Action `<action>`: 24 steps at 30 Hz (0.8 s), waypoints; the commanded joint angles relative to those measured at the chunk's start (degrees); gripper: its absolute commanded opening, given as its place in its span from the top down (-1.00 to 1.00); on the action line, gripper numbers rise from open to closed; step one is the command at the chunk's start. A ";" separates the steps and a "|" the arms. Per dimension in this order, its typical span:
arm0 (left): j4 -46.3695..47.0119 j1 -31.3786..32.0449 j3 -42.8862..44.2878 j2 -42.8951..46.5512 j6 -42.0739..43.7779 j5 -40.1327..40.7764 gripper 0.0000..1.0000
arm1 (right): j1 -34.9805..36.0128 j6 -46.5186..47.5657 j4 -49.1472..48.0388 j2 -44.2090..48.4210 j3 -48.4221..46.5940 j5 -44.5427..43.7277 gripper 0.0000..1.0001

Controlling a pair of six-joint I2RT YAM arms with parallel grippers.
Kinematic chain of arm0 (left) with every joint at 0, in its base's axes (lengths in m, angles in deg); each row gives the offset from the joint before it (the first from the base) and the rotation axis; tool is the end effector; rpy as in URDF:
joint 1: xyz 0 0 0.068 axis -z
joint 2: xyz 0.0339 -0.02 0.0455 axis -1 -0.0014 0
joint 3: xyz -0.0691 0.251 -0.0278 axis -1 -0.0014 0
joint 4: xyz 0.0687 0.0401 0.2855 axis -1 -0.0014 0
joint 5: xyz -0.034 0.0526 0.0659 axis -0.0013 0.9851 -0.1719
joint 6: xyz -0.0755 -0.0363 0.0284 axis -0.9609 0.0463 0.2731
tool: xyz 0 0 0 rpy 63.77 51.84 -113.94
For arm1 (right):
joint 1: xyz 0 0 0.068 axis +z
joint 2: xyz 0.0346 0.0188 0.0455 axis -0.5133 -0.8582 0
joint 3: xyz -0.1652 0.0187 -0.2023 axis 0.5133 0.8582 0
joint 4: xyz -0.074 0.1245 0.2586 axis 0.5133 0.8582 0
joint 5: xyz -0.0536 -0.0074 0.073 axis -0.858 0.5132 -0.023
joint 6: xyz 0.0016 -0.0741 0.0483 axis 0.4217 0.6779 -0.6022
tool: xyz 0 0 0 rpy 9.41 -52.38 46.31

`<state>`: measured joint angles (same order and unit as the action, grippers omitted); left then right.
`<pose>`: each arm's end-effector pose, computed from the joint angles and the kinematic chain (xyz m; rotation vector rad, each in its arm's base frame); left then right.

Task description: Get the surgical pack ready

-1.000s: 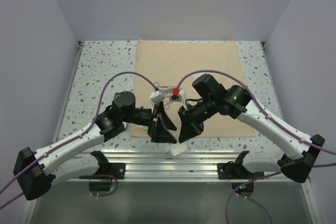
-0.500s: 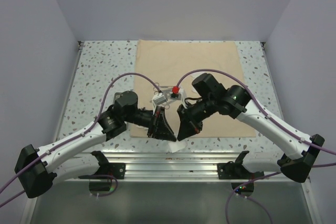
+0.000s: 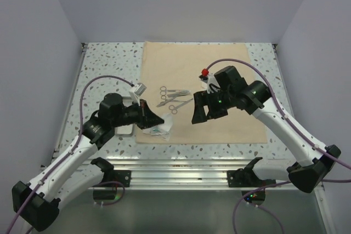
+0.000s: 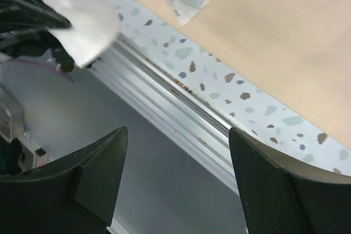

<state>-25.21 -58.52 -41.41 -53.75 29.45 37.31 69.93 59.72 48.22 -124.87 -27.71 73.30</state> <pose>0.2022 -0.1784 0.2658 0.3961 2.0776 -1.3587 0.2155 0.2102 0.3280 -0.5574 2.5943 0.8431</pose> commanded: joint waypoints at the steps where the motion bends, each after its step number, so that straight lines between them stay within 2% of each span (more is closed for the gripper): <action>1: -12.41 -5.09 0.93 2.35 -2.48 19.07 1.00 | -1.25 -3.78 2.50 1.55 -0.01 -5.83 -0.56; 2: -15.92 -6.42 1.46 2.79 -3.35 25.37 1.00 | -1.25 -3.42 2.86 1.20 -0.01 -5.92 -0.57; 5: -20.07 -10.47 1.82 5.42 -8.27 37.68 1.00 | -1.43 -2.02 3.74 0.75 -0.27 -6.01 -0.57; 11: -21.67 -14.52 1.56 4.73 -18.29 51.77 1.00 | -1.34 -2.01 3.30 0.58 0.52 -2.24 -0.58; 17: -15.87 -17.95 -2.22 0.96 -29.27 56.63 1.00 | -1.34 -0.70 4.09 1.54 1.13 -0.74 -0.59; 21: -10.17 -18.13 -4.77 -3.52 -36.48 58.39 1.00 | -1.43 0.97 4.71 2.42 1.75 -0.30 -0.59; 24: -9.89 -18.21 -4.16 -7.56 -41.13 59.36 1.00 | -1.43 2.03 5.41 2.60 1.57 -0.12 -0.59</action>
<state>-39.90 -76.29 -45.80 -58.86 -3.55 92.26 68.43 59.81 51.72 -124.06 -26.07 71.24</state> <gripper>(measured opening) 0.015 0.791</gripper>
